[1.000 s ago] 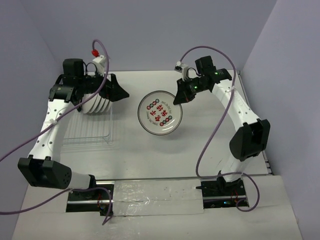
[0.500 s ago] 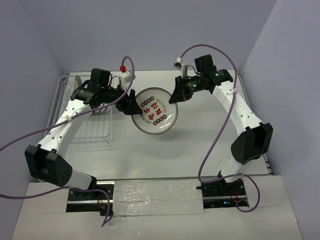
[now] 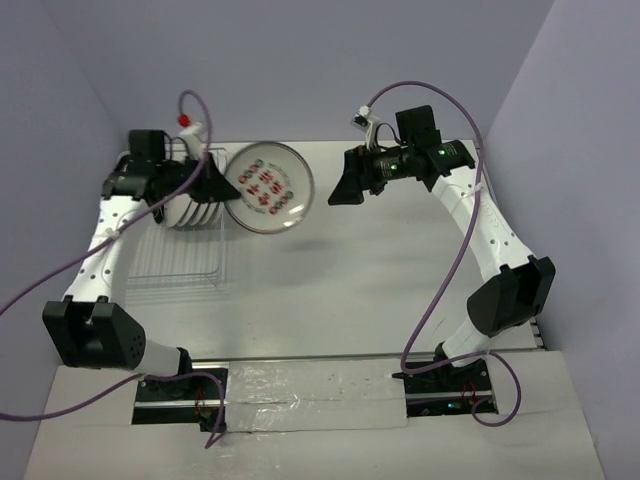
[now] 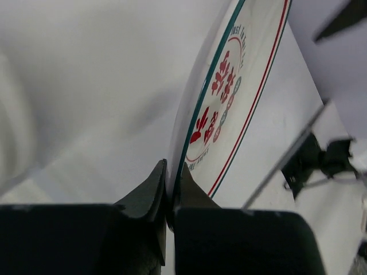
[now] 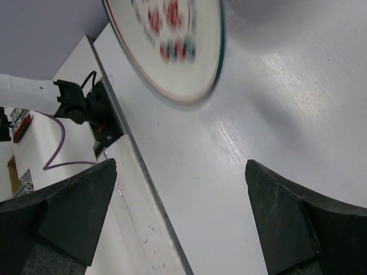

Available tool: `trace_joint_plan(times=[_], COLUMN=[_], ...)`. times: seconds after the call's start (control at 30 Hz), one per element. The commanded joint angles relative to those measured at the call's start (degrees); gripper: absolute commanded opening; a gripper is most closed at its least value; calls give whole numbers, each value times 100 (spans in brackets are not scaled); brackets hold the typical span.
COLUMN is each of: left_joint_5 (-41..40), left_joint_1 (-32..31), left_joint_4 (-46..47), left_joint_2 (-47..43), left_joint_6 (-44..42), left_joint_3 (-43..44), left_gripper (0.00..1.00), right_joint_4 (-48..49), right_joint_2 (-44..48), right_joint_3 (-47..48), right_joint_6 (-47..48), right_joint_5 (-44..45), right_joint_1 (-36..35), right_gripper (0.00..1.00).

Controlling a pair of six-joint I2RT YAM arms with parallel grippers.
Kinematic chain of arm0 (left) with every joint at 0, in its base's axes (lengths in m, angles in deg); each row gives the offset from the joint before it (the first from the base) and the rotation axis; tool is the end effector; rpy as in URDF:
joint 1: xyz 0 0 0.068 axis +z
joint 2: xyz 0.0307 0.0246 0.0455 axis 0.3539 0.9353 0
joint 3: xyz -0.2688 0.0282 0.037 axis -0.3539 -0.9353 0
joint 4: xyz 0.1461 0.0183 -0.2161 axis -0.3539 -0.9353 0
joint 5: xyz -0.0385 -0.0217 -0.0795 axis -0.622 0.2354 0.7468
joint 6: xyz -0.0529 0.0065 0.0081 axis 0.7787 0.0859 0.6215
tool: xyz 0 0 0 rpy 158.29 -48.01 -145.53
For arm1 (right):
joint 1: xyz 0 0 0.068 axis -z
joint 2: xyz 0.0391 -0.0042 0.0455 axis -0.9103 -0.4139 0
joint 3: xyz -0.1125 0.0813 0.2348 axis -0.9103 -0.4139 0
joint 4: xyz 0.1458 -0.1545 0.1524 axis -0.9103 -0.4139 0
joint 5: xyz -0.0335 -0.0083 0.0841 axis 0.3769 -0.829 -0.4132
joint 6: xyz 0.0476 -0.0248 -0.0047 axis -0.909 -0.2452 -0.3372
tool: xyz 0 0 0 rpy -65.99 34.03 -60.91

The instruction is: Load the plates into the dish rack

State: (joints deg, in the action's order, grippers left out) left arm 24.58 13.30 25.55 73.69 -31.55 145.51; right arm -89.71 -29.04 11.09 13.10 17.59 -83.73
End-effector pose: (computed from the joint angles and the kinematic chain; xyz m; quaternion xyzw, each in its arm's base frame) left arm 0.2971 -0.0643 0.3661 0.1820 0.8347 -0.3890 0.3446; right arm 0.3130 0.1317 0.3957 -0.3204 0.7808 0.4370 0.3110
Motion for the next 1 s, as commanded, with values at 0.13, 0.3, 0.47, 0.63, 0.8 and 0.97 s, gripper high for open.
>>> trace_joint_plan(times=[0.13,0.3,0.47,0.63,0.8,0.97], left_joint_5=[-2648,-5584,-7540,-8050,-7909,-7392], left_joint_1=[1340,1331,1340,1375,1401,1393], left_joint_4=[763,1186,1993,2927,2909,2444], left_joint_2=[-730,-741,-397,14,402,719], left_joint_6=[356,-100,-1120,-2044,-2238,-2036], left_joint_3=[1246,1403,1036,446,516,508], left_gripper=[0,0,0,0,0,0], right_joint_4=[270,270,279,262,262,262], right_joint_2=[256,142,89,80,115,45], right_joint_3=[103,173,174,86,-37,-99], right_joint_6=[-248,-248,-248,-230,-169,-151], right_joint_5=[58,75,75,154,190,172], right_joint_1=[112,130,121,121,139,156], right_gripper=[100,100,100,100,100,100])
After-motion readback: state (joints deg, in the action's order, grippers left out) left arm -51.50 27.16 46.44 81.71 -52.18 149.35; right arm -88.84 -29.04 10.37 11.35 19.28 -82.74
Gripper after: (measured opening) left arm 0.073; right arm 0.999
